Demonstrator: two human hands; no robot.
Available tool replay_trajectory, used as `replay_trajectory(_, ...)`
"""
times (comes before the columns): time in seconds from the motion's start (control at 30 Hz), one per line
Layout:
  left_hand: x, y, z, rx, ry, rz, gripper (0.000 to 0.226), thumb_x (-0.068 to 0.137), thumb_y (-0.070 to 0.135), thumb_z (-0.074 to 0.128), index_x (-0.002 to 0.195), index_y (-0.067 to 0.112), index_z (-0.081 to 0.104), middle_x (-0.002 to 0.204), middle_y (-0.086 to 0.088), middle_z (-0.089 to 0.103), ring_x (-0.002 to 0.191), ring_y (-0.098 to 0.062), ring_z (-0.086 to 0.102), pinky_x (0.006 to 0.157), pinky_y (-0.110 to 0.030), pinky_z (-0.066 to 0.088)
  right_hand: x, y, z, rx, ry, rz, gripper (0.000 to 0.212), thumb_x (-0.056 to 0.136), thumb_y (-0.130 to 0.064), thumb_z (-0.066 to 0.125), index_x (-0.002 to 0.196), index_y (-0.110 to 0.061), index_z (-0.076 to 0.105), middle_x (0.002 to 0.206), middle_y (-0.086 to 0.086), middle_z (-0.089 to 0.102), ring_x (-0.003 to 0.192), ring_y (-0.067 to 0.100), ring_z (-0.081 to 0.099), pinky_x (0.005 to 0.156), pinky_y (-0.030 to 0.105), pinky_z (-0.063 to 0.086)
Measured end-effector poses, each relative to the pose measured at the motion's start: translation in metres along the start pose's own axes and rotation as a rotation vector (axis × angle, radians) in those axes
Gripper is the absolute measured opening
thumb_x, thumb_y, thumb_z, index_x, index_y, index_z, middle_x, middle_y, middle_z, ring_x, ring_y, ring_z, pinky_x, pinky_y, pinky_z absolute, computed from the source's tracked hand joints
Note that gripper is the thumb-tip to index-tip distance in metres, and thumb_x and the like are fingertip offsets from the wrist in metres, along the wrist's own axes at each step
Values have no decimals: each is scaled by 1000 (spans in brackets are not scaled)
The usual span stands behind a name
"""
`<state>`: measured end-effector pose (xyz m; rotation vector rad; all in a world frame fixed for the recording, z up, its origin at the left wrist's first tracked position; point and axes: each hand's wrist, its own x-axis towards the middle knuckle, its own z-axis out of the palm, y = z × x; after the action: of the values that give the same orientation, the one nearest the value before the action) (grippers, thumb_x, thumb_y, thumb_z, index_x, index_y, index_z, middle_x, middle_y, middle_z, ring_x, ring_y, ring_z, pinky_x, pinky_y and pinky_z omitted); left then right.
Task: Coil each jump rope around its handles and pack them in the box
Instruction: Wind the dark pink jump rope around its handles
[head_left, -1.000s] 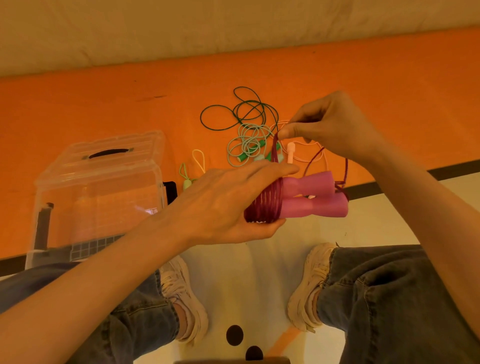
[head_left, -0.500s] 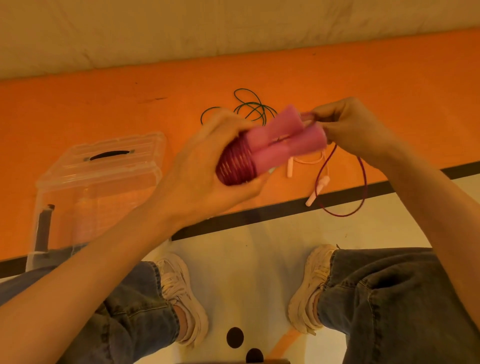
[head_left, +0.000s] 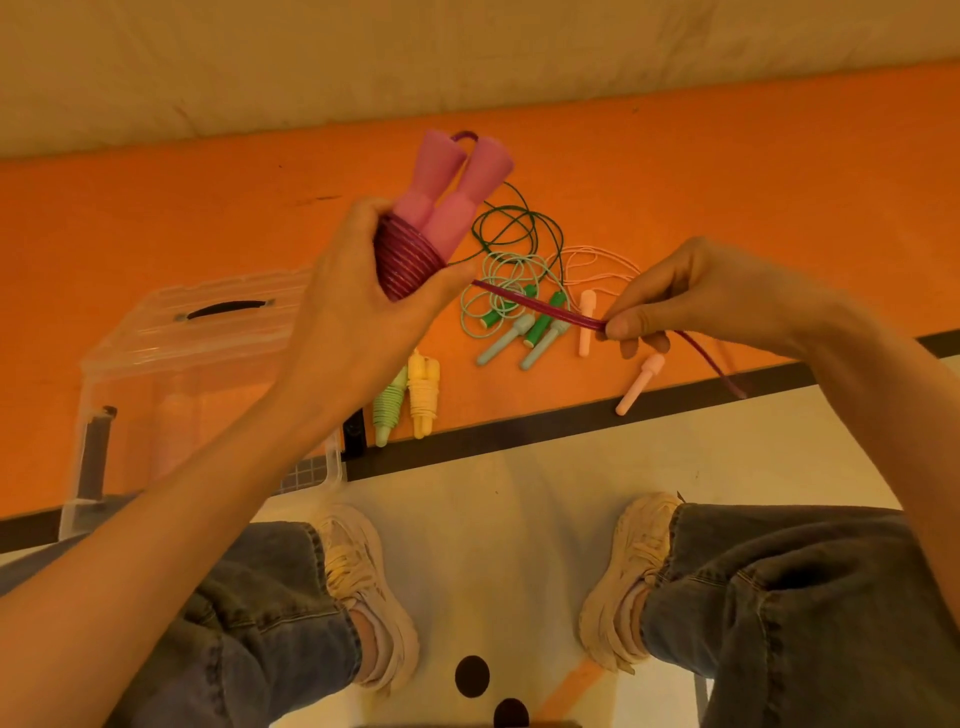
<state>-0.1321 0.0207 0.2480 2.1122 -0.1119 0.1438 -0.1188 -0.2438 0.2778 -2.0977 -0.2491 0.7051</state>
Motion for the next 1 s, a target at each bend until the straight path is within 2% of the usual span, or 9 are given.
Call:
replay_trajectory(0.1,2,-5,-1,92,-35,8,66,70,68,64,118,25,49,97,5,55,77,-11,52,65,-33,44,-2,-2,0,7,-83,-12,18,69,-34,67,78,-21,77,68,-2,70,58,8,54,60,12,48)
replay_trajectory(0.17,3,-7,-3,219,-55,93,65,73,63,67,119,21,50,103,3,54,81,-11,50,65,-31,40,-2,-3,1,16,-123,-17,20,68,-35,67,80,-22,78,68,0,70,61,12,53,62,11,48)
replay_trajectory(0.23,1,-6,-3,396,-62,229,66,76,56,69,125,17,49,116,-1,51,92,-12,50,67,-32,41,-2,-4,2,28,-145,-17,17,67,-36,67,76,-29,79,69,1,70,65,17,53,63,9,46)
replay_trajectory(0.3,-1,-4,-1,508,-70,290,65,77,49,71,128,17,48,121,-4,49,95,-20,55,65,-36,45,-3,-6,3,45,-164,-15,13,69,-35,66,73,-33,78,68,1,69,70,22,53,64,9,46)
replay_trajectory(0.43,-1,-7,4,615,-81,318,63,81,48,69,131,20,44,119,-3,49,89,-28,59,63,-43,49,-4,-10,8,72,-219,-26,20,70,-33,67,81,-21,79,79,12,71,78,36,54,62,14,49)
replay_trajectory(0.57,-2,-9,6,647,-83,329,64,82,39,70,136,18,42,122,-5,49,92,-29,59,61,-45,51,-3,-15,15,109,-270,-53,20,71,-29,68,83,-16,78,71,9,70,67,28,52,59,13,47)
replay_trajectory(0.63,-2,-9,7,651,-88,323,64,82,38,69,137,19,42,124,-4,50,93,-29,59,64,-46,51,-3,-16,16,130,-299,-66,17,73,-25,68,83,-16,78,70,10,70,68,32,52,59,14,46)
replay_trajectory(0.83,-3,-12,10,727,-115,328,66,80,58,62,133,22,47,117,-1,54,87,-27,62,71,-51,50,-5,-16,19,141,-354,-100,15,77,-19,66,84,-16,78,67,9,69,61,21,51,57,12,45)
replay_trajectory(1.0,-1,-17,7,740,-156,333,70,75,74,45,124,24,53,108,4,58,81,-25,63,70,-47,50,-14,-12,-2,109,-253,-99,17,74,-39,73,86,-29,78,70,9,68,61,15,52,56,17,46)
